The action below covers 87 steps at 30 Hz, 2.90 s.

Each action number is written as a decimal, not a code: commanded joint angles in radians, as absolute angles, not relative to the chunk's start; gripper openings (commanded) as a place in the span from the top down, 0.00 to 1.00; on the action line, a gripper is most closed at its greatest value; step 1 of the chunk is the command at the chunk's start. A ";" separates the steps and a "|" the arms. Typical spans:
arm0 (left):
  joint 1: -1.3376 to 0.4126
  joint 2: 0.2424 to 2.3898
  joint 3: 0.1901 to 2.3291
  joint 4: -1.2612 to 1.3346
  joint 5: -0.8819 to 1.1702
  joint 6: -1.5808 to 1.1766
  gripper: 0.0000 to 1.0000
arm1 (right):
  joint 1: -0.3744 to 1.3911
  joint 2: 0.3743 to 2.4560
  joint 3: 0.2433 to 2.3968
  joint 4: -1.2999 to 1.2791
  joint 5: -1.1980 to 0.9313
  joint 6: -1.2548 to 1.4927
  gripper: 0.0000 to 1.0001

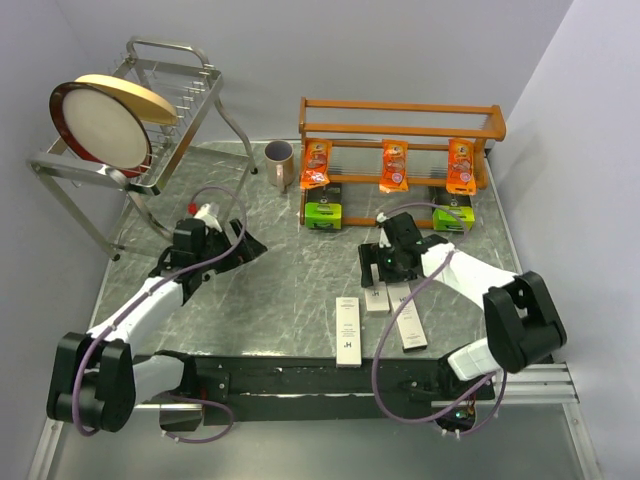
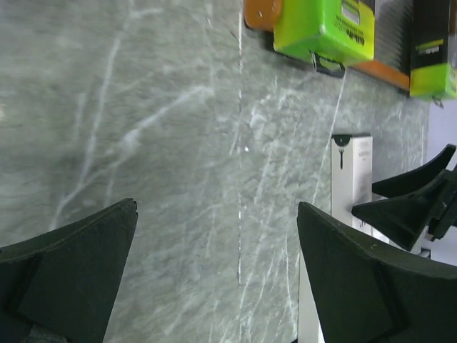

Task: Place and organize the shaving razors onto the shelf

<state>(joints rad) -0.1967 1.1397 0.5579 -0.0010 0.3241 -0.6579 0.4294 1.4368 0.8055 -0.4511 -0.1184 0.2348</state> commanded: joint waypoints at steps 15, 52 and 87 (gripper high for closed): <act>-0.109 1.135 0.560 0.078 0.356 -0.750 0.00 | 0.545 1.477 0.943 -0.436 0.038 0.147 0.44; -0.272 1.295 0.660 0.147 0.373 -0.738 0.01 | 0.043 1.787 2.365 -0.795 0.072 -0.144 0.46; -0.270 1.362 0.655 0.192 0.383 -0.756 0.00 | -0.054 2.049 2.376 -0.626 0.121 -0.118 0.31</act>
